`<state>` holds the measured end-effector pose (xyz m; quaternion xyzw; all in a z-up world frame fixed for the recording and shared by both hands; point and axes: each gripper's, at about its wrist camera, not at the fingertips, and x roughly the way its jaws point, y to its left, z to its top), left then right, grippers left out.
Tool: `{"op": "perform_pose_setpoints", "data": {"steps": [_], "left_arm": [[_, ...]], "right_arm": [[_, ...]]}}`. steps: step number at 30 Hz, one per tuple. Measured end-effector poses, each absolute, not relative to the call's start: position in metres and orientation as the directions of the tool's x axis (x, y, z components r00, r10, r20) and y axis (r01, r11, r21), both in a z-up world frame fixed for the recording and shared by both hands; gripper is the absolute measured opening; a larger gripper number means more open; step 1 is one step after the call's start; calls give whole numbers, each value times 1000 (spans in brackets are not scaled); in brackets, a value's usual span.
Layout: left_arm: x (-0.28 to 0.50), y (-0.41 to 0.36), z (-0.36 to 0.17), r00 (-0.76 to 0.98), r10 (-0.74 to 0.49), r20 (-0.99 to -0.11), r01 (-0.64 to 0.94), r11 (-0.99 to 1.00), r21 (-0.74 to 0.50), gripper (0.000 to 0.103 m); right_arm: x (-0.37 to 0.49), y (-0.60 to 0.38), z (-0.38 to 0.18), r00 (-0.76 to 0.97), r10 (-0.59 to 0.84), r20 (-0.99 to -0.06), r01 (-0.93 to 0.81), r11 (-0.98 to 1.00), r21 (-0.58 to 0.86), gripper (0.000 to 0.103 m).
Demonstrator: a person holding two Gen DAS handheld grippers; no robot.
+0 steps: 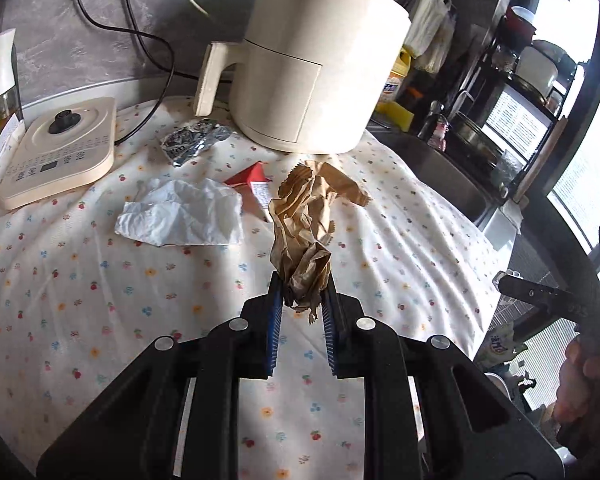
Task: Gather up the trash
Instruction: 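Carry both items to the white bin and open both tools over it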
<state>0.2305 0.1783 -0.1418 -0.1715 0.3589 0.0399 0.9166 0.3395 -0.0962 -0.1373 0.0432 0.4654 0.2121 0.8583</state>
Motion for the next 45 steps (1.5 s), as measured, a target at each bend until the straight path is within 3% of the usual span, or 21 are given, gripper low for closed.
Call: {"op": "perform_pose_setpoints", "data": {"steps": [26, 30, 45], "left_arm": [[266, -108, -132, 615, -385, -689, 303, 921, -244, 19], [260, -136, -136, 592, -404, -697, 330, 911, -249, 20], [245, -232, -163, 470, -468, -748, 445, 858, -257, 21]], "right_arm": [[239, -408, -156, 588, 138, -797, 171, 942, 289, 45], [225, -433, -159, 594, 109, -797, 205, 937, 281, 62], [196, -507, -175, 590, 74, -804, 292, 909, 298, 68]]}}
